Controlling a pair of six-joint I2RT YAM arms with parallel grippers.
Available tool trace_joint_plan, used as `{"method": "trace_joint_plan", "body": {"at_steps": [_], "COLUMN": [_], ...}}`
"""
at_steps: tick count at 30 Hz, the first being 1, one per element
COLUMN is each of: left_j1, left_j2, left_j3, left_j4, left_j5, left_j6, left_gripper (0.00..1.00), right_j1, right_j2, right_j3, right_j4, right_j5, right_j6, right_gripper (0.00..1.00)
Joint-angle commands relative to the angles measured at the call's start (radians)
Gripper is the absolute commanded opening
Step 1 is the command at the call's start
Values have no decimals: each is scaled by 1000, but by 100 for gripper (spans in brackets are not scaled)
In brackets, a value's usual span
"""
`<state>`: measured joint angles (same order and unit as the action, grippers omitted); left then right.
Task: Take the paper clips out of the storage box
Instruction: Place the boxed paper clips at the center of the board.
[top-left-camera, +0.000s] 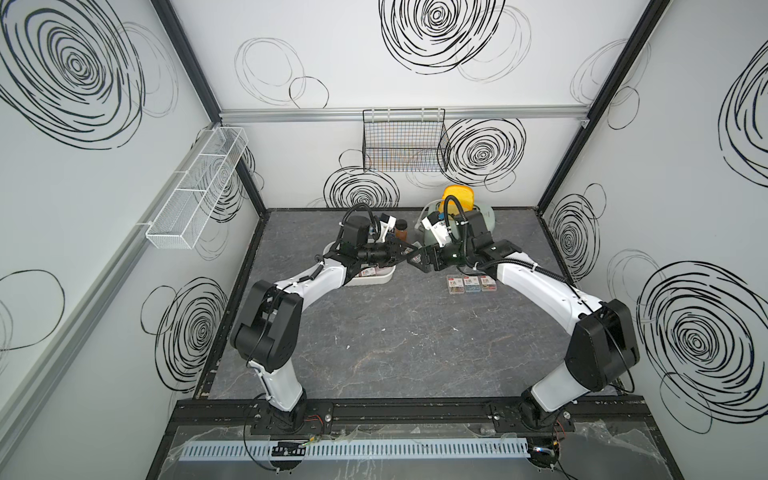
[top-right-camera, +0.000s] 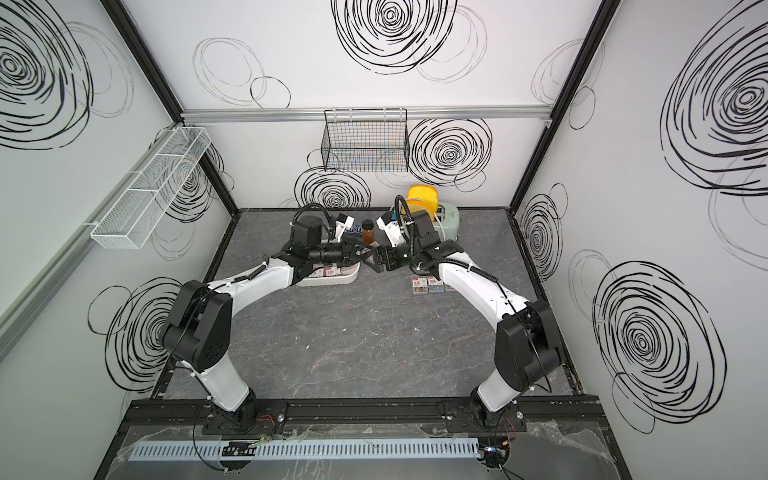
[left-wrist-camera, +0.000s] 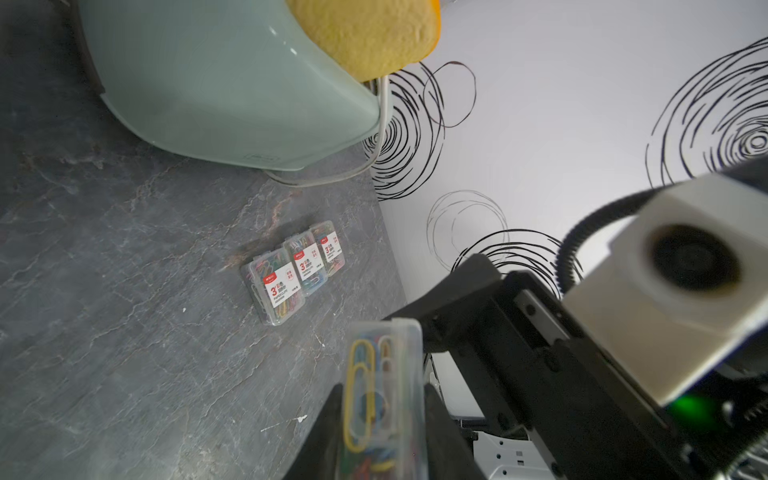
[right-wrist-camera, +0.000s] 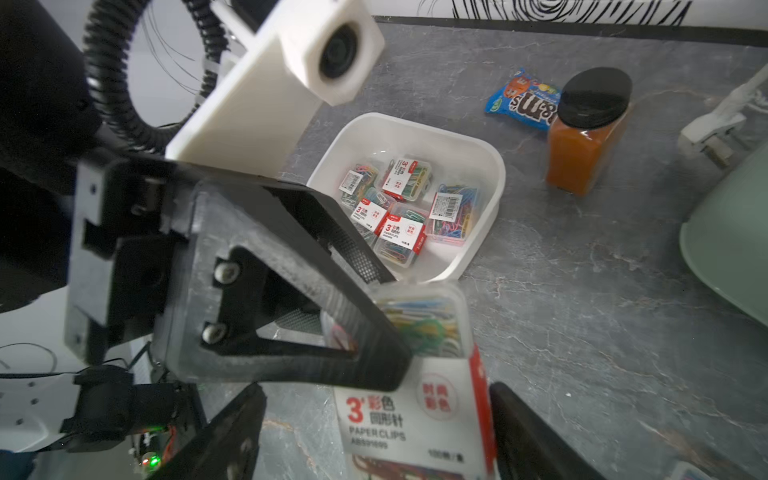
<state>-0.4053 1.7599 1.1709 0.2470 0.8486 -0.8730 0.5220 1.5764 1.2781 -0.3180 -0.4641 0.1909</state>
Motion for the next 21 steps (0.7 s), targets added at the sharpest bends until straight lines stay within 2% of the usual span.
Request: {"method": "trace_joint_plan", "body": {"at_steps": [1,5,10,18,21], "left_j1": [-36,-45,-47,-52,-53], "left_j2": [7,7,0,-2,0], "left_j3": [34,30,27,7,6], "left_j4": [-1,9,23,44,39], "left_j5": [-8,-7,-1,11,14], "left_j6": [2,-8,-18,-23,-18], "left_gripper": [23,23,24,26,30], "right_j1": [21,60,66,73,72], "right_j2": [-41,-51,-59,-68,-67], "right_j3": [-19,-23,-45,-67,-71], "right_j4": [-14,-19,-21,-8,-13], "right_j5": [172,257,273,269,274], "right_j6": [-62,-92,-101,-104,-102], "right_gripper": [85,83,75,50,36]}}
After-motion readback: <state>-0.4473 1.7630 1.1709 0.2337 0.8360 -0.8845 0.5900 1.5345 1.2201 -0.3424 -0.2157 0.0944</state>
